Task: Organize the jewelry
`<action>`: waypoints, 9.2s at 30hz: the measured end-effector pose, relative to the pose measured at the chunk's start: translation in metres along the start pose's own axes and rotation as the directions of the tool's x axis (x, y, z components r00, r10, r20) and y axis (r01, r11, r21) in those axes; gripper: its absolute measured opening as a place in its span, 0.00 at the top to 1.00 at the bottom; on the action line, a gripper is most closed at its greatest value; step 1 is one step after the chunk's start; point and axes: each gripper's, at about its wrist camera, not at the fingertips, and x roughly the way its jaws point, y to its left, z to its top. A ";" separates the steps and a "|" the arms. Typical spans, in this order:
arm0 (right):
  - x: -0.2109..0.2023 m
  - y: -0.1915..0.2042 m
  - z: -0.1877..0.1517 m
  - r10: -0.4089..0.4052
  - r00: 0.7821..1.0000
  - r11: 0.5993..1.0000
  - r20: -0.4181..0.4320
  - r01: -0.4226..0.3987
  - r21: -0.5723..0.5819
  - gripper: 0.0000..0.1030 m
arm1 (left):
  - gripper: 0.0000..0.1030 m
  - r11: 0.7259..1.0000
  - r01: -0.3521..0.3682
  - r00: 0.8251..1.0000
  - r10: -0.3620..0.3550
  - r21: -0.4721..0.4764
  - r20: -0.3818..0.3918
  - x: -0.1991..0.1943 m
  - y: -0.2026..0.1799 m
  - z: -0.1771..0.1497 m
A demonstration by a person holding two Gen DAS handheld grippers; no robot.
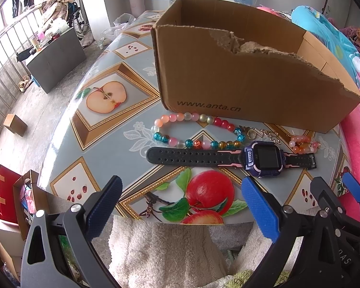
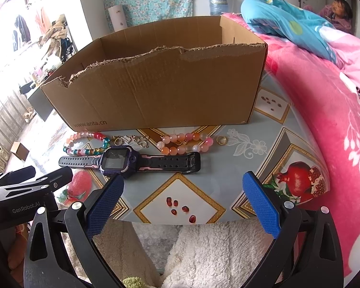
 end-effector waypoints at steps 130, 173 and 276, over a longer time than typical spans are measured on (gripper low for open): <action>0.016 -0.079 -0.006 0.335 0.938 0.941 -0.089 -0.338 -0.030 0.61 | 0.82 0.954 0.290 0.944 -0.298 0.075 0.143 0.020 0.023 -0.006; 0.026 -0.039 0.211 0.425 0.898 0.892 -0.112 -0.437 -0.119 0.97 | 0.83 0.916 0.284 0.924 -0.341 0.283 0.173 -0.039 -0.034 0.208; 0.058 0.066 0.030 0.432 0.880 0.851 -0.199 -0.470 -0.234 0.67 | 0.71 0.975 0.147 0.972 -0.174 0.167 0.159 0.030 0.048 -0.003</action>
